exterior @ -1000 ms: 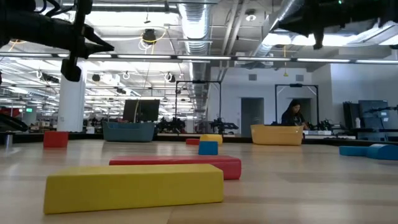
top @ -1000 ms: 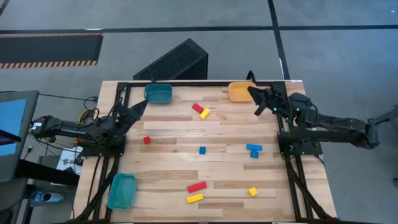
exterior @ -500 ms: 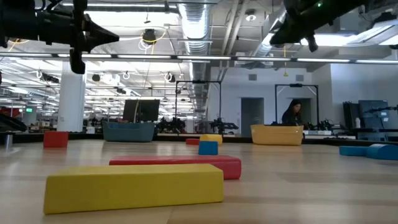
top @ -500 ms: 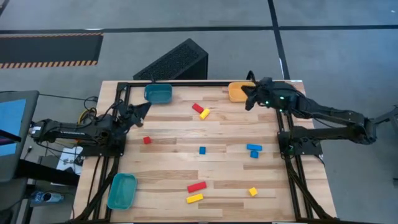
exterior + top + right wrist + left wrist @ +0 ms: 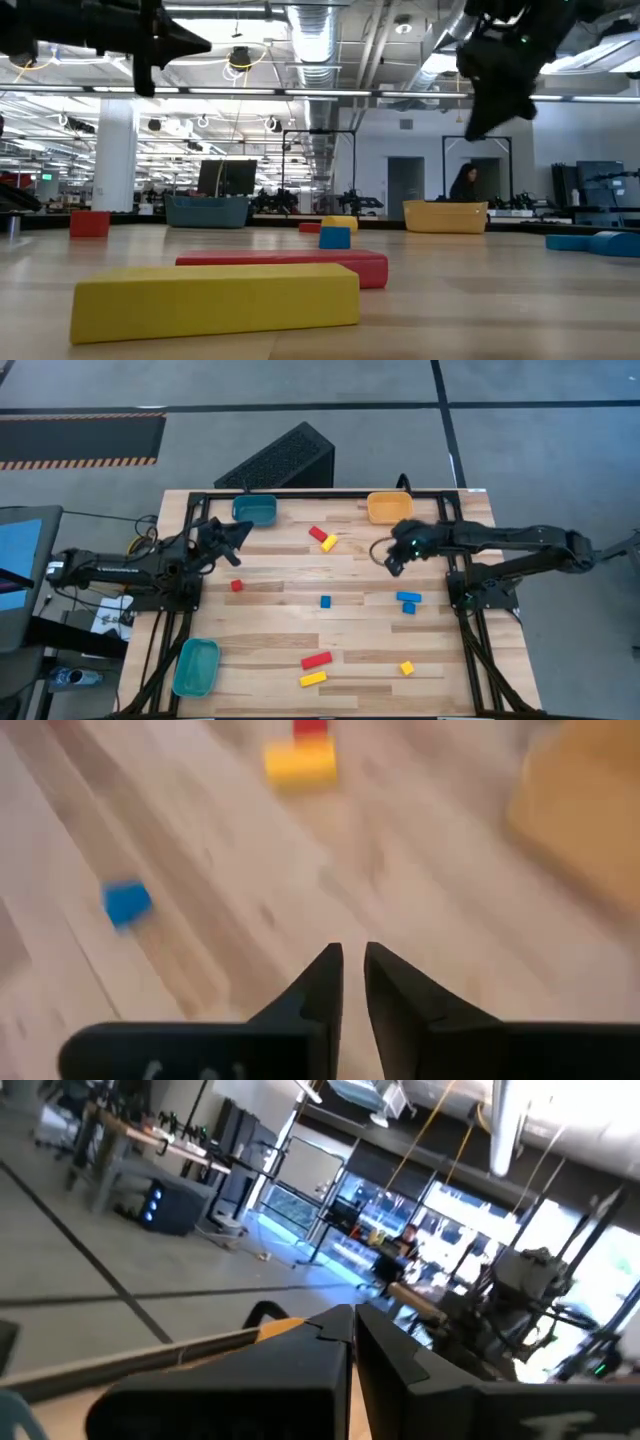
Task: Sort & place blocks by color
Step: Put the middle right blue block into the yellow bin
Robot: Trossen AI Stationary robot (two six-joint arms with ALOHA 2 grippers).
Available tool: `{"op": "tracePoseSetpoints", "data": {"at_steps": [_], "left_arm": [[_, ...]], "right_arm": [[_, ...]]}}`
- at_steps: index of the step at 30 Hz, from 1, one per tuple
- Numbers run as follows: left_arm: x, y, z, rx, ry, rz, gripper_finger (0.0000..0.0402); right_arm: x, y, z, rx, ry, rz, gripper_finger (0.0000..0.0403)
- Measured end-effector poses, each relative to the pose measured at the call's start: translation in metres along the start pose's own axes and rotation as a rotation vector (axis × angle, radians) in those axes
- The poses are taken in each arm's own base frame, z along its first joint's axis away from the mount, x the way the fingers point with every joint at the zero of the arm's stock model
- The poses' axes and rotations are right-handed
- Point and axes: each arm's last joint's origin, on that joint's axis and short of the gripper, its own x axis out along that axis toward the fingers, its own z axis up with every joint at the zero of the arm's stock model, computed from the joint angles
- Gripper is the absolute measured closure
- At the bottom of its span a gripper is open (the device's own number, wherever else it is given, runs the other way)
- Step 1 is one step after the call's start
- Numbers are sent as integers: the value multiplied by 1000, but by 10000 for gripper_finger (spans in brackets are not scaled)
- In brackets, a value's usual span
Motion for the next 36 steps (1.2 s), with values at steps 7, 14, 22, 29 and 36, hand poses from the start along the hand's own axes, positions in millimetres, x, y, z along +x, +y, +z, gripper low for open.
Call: {"op": "tracePoseSetpoints", "data": {"at_steps": [7, 14, 22, 29, 36], "left_arm": [[24, -10, 8, 95, 34, 56, 401], [42, -13, 13, 153, 142, 91, 395], [43, -12, 14, 221, 204, 95, 306], [43, -9, 9, 285, 247, 112, 246], [43, -8, 10, 323, 240, 136, 239]], "right_arm": [[11, 13, -23, -62, 255, 8, 282], [22, 35, -46, -244, 386, 5, 196], [47, 34, -85, -307, 415, 17, 155], [63, 32, -99, -371, 414, 23, 157], [76, 30, -100, -349, 452, 20, 170]]}}
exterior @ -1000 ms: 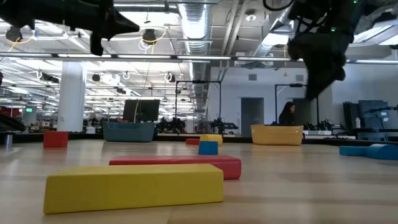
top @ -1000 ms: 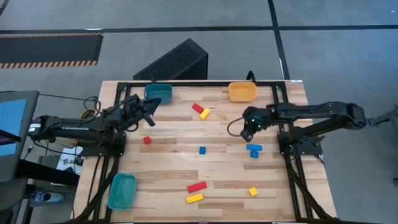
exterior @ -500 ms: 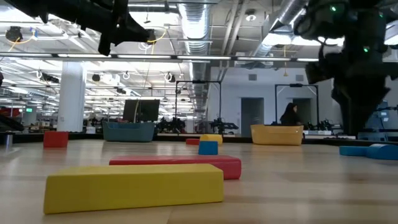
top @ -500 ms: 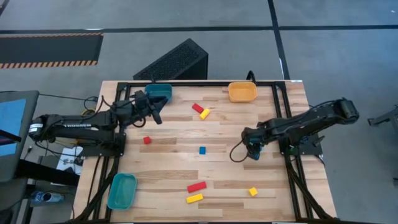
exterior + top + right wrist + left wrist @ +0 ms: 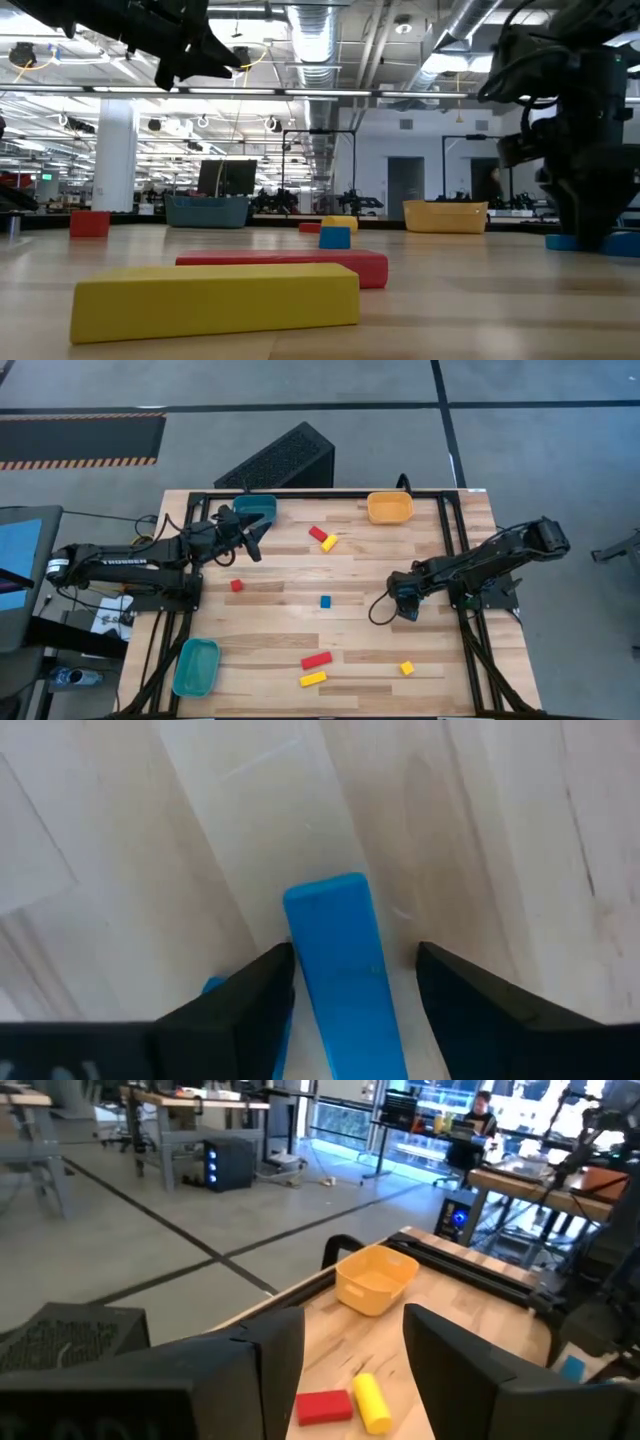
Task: Sort & place blocks by color
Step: Put the middle right blue block into the yellow bin
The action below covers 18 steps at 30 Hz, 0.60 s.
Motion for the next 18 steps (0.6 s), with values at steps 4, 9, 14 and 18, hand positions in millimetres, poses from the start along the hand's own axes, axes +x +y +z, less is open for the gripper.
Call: {"op": "tracePoseSetpoints", "data": {"at_steps": [4, 9, 14, 18], "left_arm": [[0, 1, 0, -21, -6, 25, 239], [0, 1, 0, -44, -9, 30, 239], [0, 3, -4, -28, 26, 66, 239], [0, 4, -8, -58, 60, 78, 239]], "right_arm": [[-1, -4, 4, 32, -16, 23, 217], [-8, -16, 13, 70, -82, 79, 306], [-15, -34, 28, 132, -168, 172, 327], [-28, -50, 47, 196, -260, 171, 327]]}}
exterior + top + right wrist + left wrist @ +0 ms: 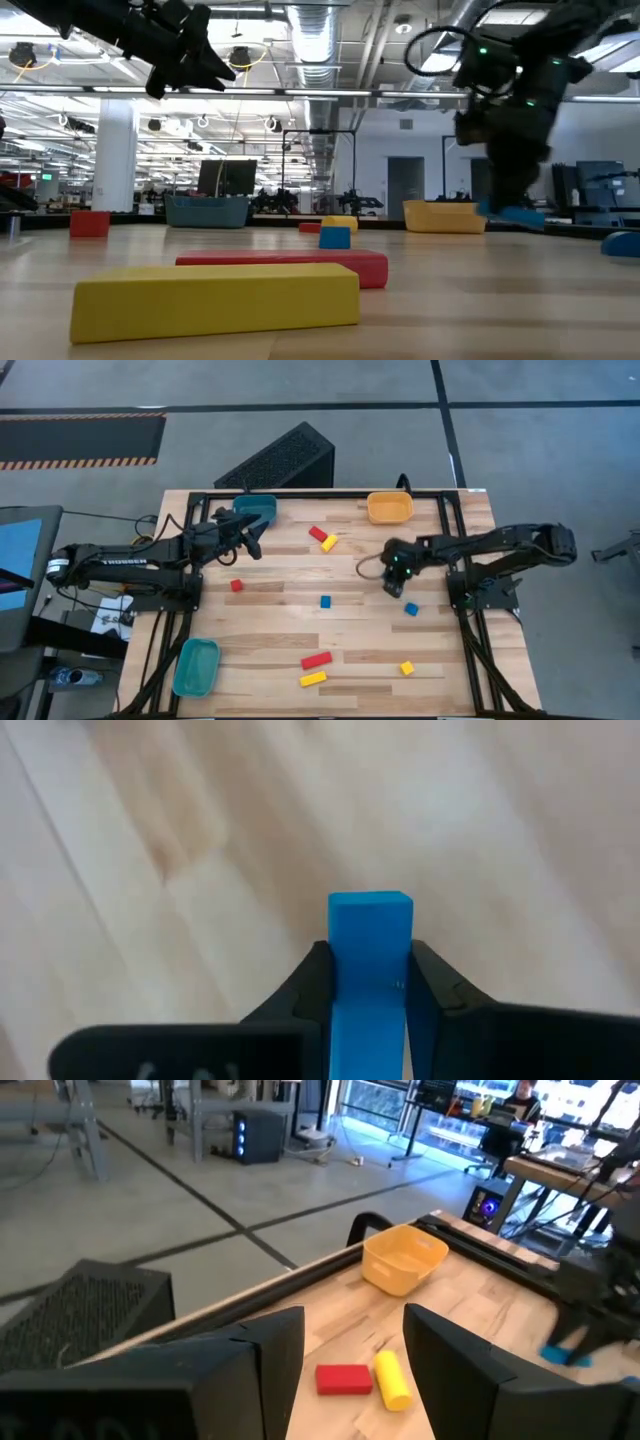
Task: Sort & place blocks by color
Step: Put the middle right blue block into the yellow bin
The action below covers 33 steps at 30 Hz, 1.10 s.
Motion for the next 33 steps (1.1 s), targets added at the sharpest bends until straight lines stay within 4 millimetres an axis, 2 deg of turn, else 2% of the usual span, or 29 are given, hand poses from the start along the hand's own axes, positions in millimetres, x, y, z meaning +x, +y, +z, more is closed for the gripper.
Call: {"op": "tracePoseSetpoints", "data": {"at_steps": [7, 12, 15, 19, 23, 26, 33], "left_arm": [[0, 0, 0, -42, -2, 1, 239], [0, 1, -1, -120, 11, 3, 239], [1, 1, -4, -89, 25, 27, 239], [4, 5, -4, -70, 29, 62, 239], [5, 8, -4, -120, 29, 78, 239], [5, 8, -4, -137, 29, 79, 239], [3, 12, -17, -145, 145, 131, 239]], "right_arm": [[-36, -24, 58, -44, -218, -133, 323], [-59, -68, 78, -18, -296, -309, 322], [-64, -99, 89, 40, -320, -424, 322], [-58, -131, 104, 19, -256, -538, 321], [-41, -152, 117, 15, -160, -527, 321], [-29, -162, 123, -3, -122, -501, 321], [3, -172, 117, -47, 10, -452, 301]]}}
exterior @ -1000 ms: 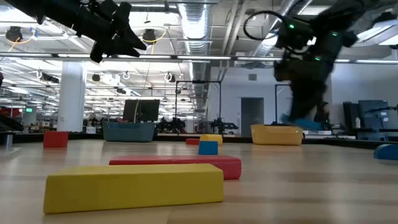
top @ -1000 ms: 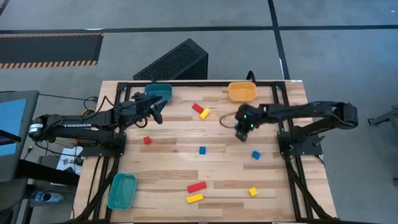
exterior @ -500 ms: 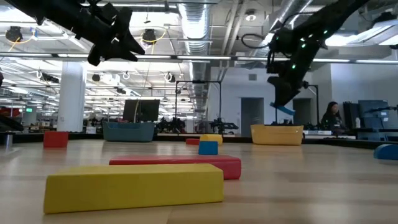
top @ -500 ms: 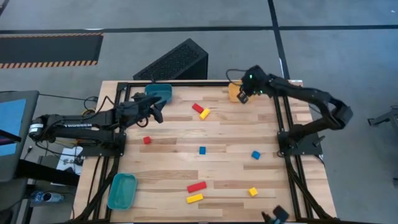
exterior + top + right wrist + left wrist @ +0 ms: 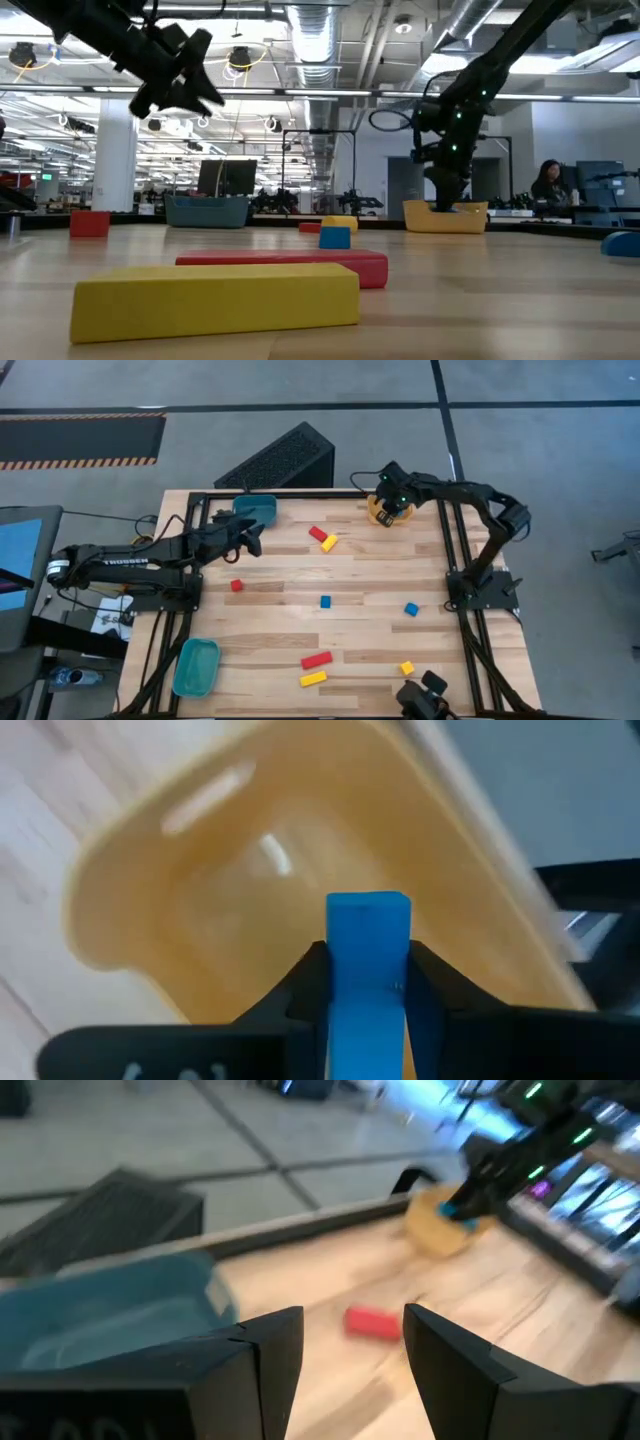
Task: Sort & place blocks by color
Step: Put the middle right blue block into the yellow bin, then put the right blue block into the yellow bin
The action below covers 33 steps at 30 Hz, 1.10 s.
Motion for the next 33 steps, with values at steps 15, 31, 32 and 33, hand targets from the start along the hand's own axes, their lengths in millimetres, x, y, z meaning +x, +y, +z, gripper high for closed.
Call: {"op": "tracePoseSetpoints", "data": {"at_steps": [15, 31, 32, 33], "left_arm": [[-1, 9, -12, -47, 97, 106, 239], [-1, 9, -11, -85, 80, 118, 239], [-1, 9, -11, -95, 80, 117, 239], [-1, 9, -11, -103, 82, 112, 239]], "right_arm": [[-28, 1, 2, 147, -57, -6, 170], [-106, 90, -72, 59, 12, 488, 184], [-106, 97, -81, 46, 37, 497, 184], [-105, 104, -91, 30, 56, 509, 184]]}}
